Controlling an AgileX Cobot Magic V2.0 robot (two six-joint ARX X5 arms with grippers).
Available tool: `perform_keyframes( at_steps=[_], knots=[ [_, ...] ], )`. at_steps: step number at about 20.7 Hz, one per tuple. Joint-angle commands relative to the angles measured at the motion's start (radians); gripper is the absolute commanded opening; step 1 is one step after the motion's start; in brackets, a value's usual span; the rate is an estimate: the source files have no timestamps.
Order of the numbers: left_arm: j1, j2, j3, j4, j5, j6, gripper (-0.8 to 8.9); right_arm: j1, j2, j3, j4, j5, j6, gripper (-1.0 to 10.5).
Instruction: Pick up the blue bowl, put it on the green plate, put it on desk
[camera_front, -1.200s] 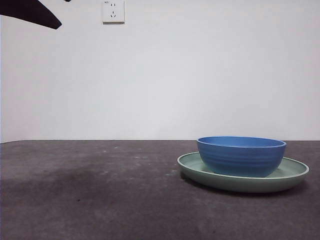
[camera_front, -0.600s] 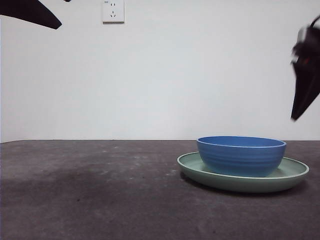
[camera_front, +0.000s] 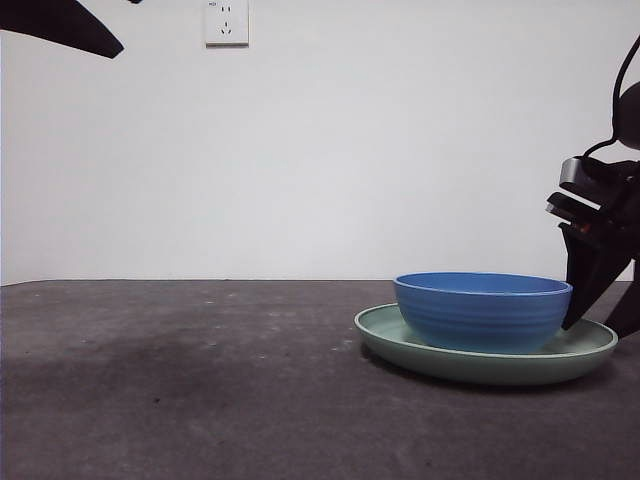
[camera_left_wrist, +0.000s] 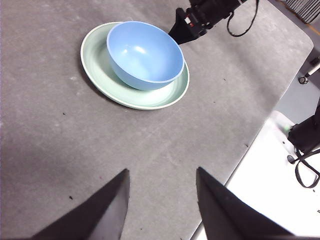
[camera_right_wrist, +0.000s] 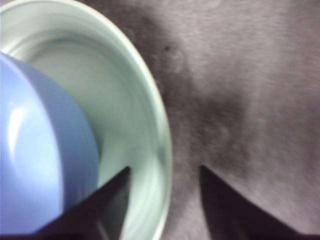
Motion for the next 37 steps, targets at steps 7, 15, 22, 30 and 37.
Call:
perform_keyframes(
  at_steps=[7, 15, 22, 30, 37],
  knots=[
    [-0.004, 0.006, 0.006, 0.005, 0.005, 0.008, 2.17, -0.002, 0.031, 0.016, 0.013, -0.004, 0.017, 0.1],
    [-0.004, 0.006, 0.006, 0.005, 0.005, 0.005, 2.17, -0.001, -0.079, 0.018, 0.017, -0.099, 0.075, 0.1],
    [-0.004, 0.006, 0.006, 0.005, 0.005, 0.005, 2.17, 0.082, -0.155, 0.027, 0.064, -0.135, 0.196, 0.1],
    [-0.004, 0.006, 0.006, 0.005, 0.005, 0.005, 2.18, 0.293, -0.123, 0.051, 0.19, -0.03, 0.343, 0.1],
    [-0.004, 0.006, 0.006, 0.005, 0.005, 0.005, 2.18, 0.362, -0.012, 0.117, 0.2, 0.026, 0.359, 0.1]
  ],
)
